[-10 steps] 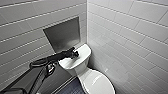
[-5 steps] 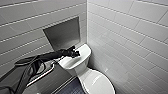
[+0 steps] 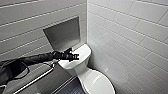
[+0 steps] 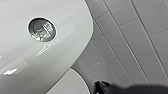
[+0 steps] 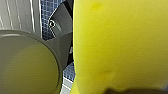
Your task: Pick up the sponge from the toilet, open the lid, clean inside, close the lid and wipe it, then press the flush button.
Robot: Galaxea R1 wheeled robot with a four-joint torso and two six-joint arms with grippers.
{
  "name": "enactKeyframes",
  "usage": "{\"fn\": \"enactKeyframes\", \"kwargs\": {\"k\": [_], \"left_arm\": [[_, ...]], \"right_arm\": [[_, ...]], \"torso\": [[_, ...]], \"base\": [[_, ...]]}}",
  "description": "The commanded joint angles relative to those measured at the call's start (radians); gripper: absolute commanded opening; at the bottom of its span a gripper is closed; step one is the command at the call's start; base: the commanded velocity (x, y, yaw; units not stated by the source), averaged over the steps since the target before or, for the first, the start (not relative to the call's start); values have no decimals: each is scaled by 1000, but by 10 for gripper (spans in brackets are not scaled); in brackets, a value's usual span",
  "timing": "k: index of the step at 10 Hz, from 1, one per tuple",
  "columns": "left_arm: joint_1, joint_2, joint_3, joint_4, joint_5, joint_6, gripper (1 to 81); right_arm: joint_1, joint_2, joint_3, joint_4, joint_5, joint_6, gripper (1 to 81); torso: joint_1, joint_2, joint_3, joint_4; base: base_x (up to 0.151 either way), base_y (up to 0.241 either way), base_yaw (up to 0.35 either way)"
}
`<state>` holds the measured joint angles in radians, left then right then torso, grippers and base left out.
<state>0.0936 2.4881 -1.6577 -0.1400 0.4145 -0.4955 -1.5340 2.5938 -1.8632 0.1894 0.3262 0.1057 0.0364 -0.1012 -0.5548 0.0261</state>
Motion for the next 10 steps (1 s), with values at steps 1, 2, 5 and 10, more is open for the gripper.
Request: {"fn": "enactKeyframes", "kwargs": {"k": [1, 2, 5, 10], "left_arm": [[127, -340, 381, 69, 52, 3, 10], [249, -394, 432, 112, 32, 6, 10], [525, -475, 470, 242, -59, 11, 10], [901, -405, 365, 402, -180, 12, 10]], "right_arm": [[-12, -19, 15, -18, -76, 0, 10], [-13, -18, 13, -18, -76, -1, 10], [-21, -16, 4, -19, -76, -1, 10], [-30, 41, -82, -21, -76, -2, 10]], "torso": [[0, 0, 0, 0], [0, 0, 0, 0], [0, 0, 77, 0], [-2, -1, 216, 0]], "base": [[0, 0, 0], [0, 0, 0], [0, 0, 0], [0, 0, 0]]}}
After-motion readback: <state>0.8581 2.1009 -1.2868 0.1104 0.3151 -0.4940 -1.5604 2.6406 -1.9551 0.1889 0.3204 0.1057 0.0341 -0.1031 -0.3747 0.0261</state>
